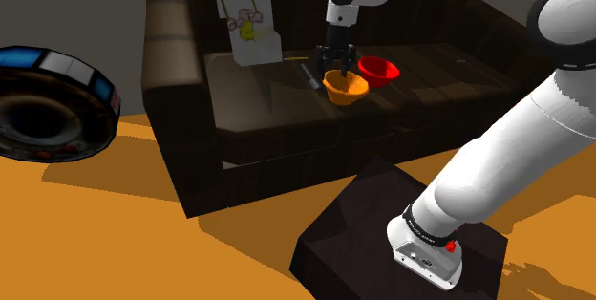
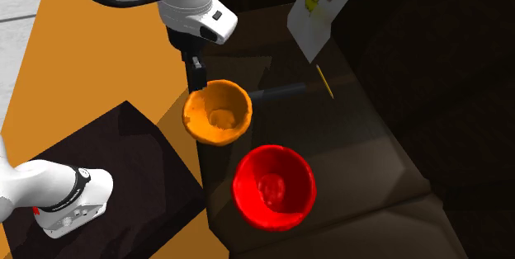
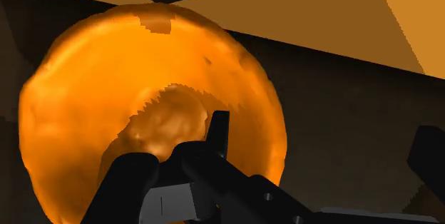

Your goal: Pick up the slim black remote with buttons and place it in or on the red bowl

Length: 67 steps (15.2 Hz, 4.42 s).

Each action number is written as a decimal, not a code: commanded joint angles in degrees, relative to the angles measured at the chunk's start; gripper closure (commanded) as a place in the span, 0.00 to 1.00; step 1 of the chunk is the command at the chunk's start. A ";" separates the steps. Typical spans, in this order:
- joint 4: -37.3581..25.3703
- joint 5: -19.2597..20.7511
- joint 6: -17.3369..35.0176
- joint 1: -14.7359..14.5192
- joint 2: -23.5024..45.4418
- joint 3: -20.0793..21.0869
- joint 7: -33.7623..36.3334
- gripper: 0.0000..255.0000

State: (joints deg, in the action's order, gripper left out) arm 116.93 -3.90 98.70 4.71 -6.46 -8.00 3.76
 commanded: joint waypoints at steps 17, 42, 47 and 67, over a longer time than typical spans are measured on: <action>-44.80 -6.25 -5.11 7.59 41.22 -3.29 0.36 0.00; -37.78 -6.35 1.10 6.87 40.44 -3.17 0.01 1.00; -40.17 -6.12 -2.18 6.96 39.50 -3.29 0.37 1.00; -55.93 -5.98 -17.65 8.16 39.66 -3.39 1.80 1.00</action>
State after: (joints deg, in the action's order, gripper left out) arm 62.43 -9.82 82.17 12.76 32.89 -11.42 5.42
